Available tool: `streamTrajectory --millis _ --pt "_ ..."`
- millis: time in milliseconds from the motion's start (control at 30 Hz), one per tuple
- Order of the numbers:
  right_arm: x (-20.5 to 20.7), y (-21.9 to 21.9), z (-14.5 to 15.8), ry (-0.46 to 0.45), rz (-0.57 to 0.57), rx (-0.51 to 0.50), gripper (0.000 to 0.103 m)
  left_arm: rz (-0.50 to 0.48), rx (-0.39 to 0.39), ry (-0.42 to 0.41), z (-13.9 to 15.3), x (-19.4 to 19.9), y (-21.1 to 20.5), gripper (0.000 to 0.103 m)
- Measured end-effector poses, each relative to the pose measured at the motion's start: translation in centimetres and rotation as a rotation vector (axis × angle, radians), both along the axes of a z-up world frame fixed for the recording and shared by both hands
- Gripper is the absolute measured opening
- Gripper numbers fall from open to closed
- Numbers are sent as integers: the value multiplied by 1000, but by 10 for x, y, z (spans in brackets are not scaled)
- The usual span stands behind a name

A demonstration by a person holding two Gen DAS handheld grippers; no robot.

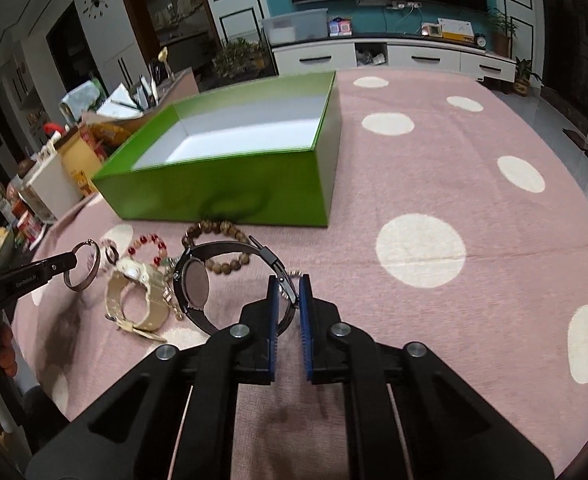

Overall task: Organize jewelry
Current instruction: 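Grasp the silver bangle with the left tool while the right tool grasps the black strap watch, then carry both items over the green box and open both tools to drop them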

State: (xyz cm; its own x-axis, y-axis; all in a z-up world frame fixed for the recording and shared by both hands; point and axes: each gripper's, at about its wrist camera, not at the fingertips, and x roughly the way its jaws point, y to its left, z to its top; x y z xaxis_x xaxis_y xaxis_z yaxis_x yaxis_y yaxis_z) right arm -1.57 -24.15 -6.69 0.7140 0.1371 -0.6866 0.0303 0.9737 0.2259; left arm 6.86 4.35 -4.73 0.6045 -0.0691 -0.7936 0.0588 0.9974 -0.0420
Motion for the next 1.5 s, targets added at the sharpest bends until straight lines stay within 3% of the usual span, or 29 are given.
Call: streamTrajectory --millis 367,600,767,1200,1500 --pt "-4 -15 37 -119 -12 59 9 -37 -17 -112 56 0 -15 3" --pt "27 -18 59 -190 -24 79 9 -59 -31 -163 86 33 -36 3" --pt "57 -17 68 -200 -36 65 9 -41 -55 -142 92 68 -46 4" --pt "126 -7 48 -111 -31 -34 9 -9 -13 -50 65 141 -74 4" --pt "146 7 28 -28 -21 -103 11 -14 32 32 32 160 -88 5"
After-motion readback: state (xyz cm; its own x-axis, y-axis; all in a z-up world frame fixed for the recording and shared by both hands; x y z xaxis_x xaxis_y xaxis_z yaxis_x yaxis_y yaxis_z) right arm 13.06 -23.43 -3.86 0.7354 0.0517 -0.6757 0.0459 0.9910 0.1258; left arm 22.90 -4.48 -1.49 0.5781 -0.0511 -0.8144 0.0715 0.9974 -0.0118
